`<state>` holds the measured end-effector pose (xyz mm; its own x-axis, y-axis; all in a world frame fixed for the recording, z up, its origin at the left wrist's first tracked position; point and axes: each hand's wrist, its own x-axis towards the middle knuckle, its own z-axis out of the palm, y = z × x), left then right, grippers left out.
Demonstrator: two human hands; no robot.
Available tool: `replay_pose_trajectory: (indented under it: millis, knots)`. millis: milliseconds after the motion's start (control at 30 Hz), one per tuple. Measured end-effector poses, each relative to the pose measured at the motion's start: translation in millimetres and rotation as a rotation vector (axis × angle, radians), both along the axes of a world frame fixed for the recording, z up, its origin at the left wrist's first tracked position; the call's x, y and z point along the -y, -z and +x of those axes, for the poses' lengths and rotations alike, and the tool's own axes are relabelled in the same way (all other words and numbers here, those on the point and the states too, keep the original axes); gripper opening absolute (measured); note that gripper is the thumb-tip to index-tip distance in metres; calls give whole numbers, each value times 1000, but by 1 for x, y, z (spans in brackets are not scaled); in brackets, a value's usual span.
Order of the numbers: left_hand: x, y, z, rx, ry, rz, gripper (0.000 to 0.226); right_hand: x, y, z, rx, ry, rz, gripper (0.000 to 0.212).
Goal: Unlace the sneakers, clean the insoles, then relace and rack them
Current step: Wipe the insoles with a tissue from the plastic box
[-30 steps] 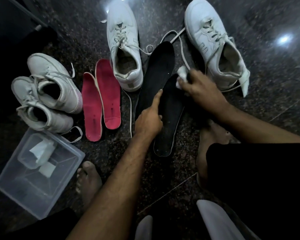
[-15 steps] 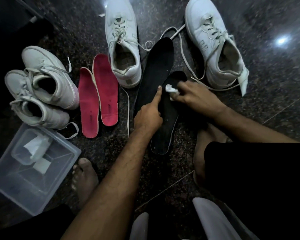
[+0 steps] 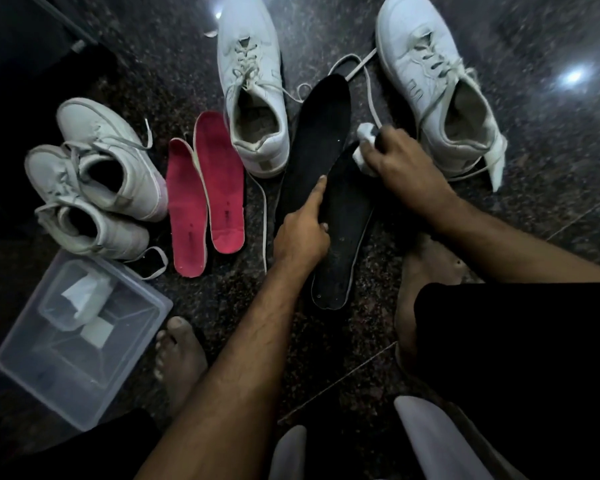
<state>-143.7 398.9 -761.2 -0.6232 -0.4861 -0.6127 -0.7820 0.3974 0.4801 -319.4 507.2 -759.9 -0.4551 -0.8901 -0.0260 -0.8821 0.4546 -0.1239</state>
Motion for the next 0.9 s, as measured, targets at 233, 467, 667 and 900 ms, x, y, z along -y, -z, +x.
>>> replay_pose_trajectory:
  millis: [233, 467, 667, 900]
  knots:
    - [0, 8, 0, -13, -82, 49, 81, -23, 3, 26, 83, -322, 84, 43]
    - [5, 17, -7, -100, -296, 203, 67, -17, -13, 33, 181, -370, -14, 17]
    - [8, 23, -8, -179, -405, 273, 66, -18, 3, 12, 76, -87, -65, 21]
    - [6, 26, -6, -273, -457, 347, 62, -24, -1, 36, 9, -674, -63, 38]
